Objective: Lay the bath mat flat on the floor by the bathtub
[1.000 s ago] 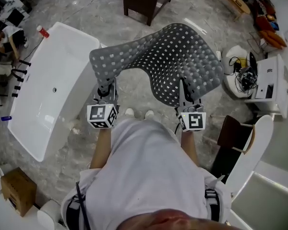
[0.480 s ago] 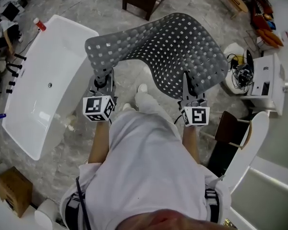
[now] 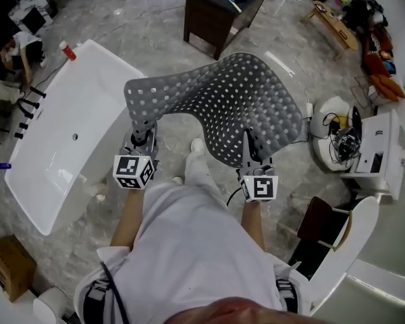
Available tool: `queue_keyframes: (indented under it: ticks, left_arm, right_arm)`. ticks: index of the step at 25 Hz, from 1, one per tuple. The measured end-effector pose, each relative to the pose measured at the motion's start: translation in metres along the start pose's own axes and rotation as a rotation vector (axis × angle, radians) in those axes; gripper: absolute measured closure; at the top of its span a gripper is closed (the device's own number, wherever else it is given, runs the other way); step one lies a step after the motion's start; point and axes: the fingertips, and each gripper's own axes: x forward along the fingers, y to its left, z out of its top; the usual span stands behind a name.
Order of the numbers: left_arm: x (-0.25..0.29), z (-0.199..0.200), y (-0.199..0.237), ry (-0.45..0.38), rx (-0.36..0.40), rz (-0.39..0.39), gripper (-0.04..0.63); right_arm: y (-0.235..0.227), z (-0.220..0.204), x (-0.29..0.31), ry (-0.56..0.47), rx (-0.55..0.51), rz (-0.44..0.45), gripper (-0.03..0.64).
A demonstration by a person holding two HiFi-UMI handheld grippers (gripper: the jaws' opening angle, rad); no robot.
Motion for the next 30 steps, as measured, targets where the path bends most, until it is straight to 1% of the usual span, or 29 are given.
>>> queue_keyframes:
  ticks: [2,5,9,12,16,21,24,27,30]
  left_arm:
    - [0.018,-0.007,0.003,0.03,-0.013,-0.004,0.578]
    - [0.045,-0.024,0.01,0.065,-0.025,-0.01,0.578]
    - [0.083,-0.045,0.016,0.084,-0.039,-0.011,0.578]
    - [0.093,-0.071,0.016,0.088,-0.048,-0.013,0.578]
    - [0.09,-0.091,0.008,0.062,-0.038,0.017,0.578]
    - [0.108,-0.106,0.004,0.002,-0.002,0.041,0.578]
    - [0.118,-0.109,-0.004,-0.025,0.022,0.056,0.578]
    - [0.115,-0.106,-0.01,-0.045,0.049,0.072,0.578]
    - [0.115,-0.118,-0.007,-0.056,0.079,0.076,0.578]
  right_arm:
    - [-0.01,-0.011,0.012,0.015,0.007,0.003,0.591]
    - [-0.024,-0.039,0.028,0.04,0.038,-0.001,0.589]
    - [-0.043,-0.069,0.05,0.074,0.055,0.002,0.589]
    - [-0.045,-0.093,0.049,0.072,0.055,0.007,0.589]
    - [-0.049,-0.114,0.041,0.038,0.052,0.032,0.591]
    - [-0.065,-0.14,0.054,0.004,0.035,0.048,0.592]
    - [-0.076,-0.146,0.057,-0.04,0.037,0.054,0.592]
    - [-0.078,-0.145,0.052,-0.07,0.023,0.065,0.592]
    - [-0.075,-0.16,0.051,-0.103,0.018,0.072,0.592]
